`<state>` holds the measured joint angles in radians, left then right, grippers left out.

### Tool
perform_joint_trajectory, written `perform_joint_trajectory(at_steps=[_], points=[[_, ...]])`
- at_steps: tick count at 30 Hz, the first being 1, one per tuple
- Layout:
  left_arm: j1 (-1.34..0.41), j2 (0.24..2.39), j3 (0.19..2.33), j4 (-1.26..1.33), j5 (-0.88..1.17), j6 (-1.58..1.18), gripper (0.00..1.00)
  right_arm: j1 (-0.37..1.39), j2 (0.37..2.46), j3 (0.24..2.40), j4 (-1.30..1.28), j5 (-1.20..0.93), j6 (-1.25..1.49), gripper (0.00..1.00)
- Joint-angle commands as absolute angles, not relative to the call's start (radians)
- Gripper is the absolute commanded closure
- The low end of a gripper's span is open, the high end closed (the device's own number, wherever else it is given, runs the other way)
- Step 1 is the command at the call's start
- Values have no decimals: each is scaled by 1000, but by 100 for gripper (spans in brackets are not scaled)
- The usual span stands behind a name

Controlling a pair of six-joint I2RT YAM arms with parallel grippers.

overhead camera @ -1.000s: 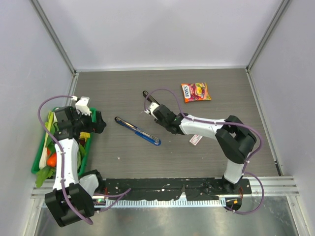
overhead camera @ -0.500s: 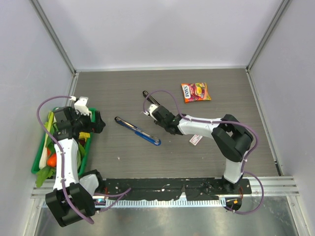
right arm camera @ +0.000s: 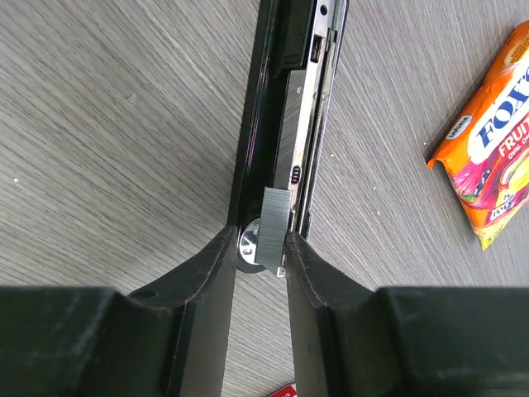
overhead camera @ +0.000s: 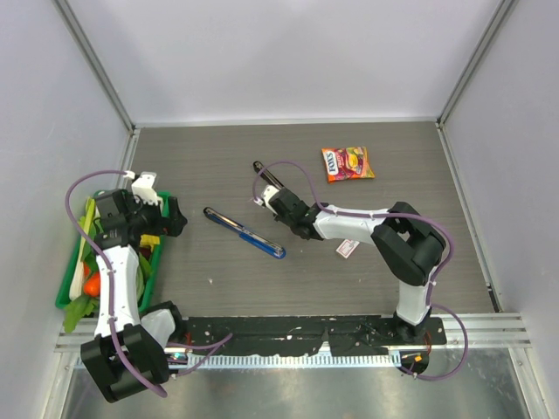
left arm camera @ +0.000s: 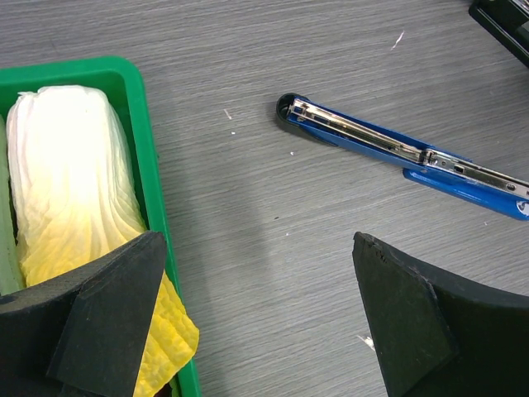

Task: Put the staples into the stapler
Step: Pick up the stapler.

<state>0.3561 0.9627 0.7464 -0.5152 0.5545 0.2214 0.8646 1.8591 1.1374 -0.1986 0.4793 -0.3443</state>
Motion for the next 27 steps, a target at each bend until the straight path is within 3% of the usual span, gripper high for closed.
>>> perform_joint_trajectory(at_steps=[1, 27], points=[[367, 960, 746, -497, 580, 229, 0, 871, 1848, 1140, -152, 503, -348, 65], [371, 957, 746, -499, 588, 229, 0, 870, 1853, 1140, -138, 529, -354, 76]])
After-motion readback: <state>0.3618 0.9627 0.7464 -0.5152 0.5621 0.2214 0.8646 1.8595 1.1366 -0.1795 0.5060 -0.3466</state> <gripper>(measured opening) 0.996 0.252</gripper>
